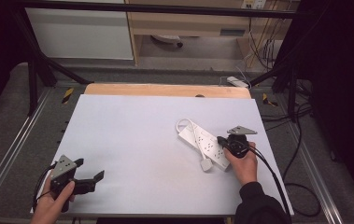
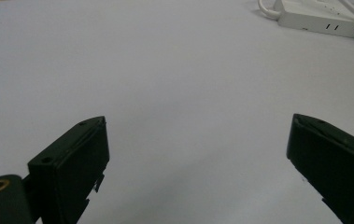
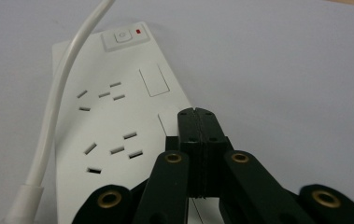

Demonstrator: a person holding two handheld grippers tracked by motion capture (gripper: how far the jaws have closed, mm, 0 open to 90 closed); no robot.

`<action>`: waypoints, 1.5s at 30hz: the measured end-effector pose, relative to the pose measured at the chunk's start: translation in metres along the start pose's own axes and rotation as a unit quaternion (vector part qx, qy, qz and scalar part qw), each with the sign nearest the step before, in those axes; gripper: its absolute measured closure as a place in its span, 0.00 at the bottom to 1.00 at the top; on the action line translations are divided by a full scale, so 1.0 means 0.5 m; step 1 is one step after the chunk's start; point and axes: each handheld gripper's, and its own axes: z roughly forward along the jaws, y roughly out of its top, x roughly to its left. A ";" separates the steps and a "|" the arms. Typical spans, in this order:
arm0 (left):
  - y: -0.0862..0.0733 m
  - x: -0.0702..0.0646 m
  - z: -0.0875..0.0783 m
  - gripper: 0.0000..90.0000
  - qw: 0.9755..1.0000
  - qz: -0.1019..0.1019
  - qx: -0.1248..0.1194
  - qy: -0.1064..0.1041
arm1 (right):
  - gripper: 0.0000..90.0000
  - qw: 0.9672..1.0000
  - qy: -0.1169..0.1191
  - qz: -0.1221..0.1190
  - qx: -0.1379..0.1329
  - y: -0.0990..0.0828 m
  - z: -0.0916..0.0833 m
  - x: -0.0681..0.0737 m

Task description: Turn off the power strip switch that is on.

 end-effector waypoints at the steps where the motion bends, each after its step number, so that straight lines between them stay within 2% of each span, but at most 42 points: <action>1: 0.000 0.000 0.000 0.06 1.000 0.000 0.000 0.000 | 1.00 1.000 0.001 0.001 -0.001 0.001 -0.001 0.001; 9: 0.000 0.000 0.000 0.06 1.000 0.000 0.000 0.000 | 1.00 1.000 0.002 0.002 -0.012 0.008 -0.010 0.000; 12: 0.000 0.000 0.000 0.06 1.000 0.001 0.001 0.000 | 1.00 1.000 0.006 0.017 -0.017 0.010 -0.014 -0.001; 20: 0.000 0.000 0.000 0.06 1.000 0.000 0.000 0.000 | 0.95 0.999 0.004 0.025 -0.030 0.022 -0.023 -0.002; 28: 0.000 0.000 0.000 0.06 1.000 0.000 0.000 0.000 | 0.76 0.998 0.007 0.038 -0.041 0.033 -0.037 -0.002; 32: 0.000 0.000 0.000 0.06 1.000 0.000 0.000 0.000 | 0.62 0.998 0.007 0.047 -0.041 0.040 -0.041 -0.002; 37: 0.000 0.000 0.000 0.06 1.000 0.000 0.000 0.000 | 0.44 0.998 0.001 0.058 -0.026 0.046 -0.041 0.001; 45: 0.000 0.000 0.000 0.06 1.000 0.000 -0.001 0.001 | 0.23 0.997 -0.004 0.069 -0.025 0.062 -0.048 0.010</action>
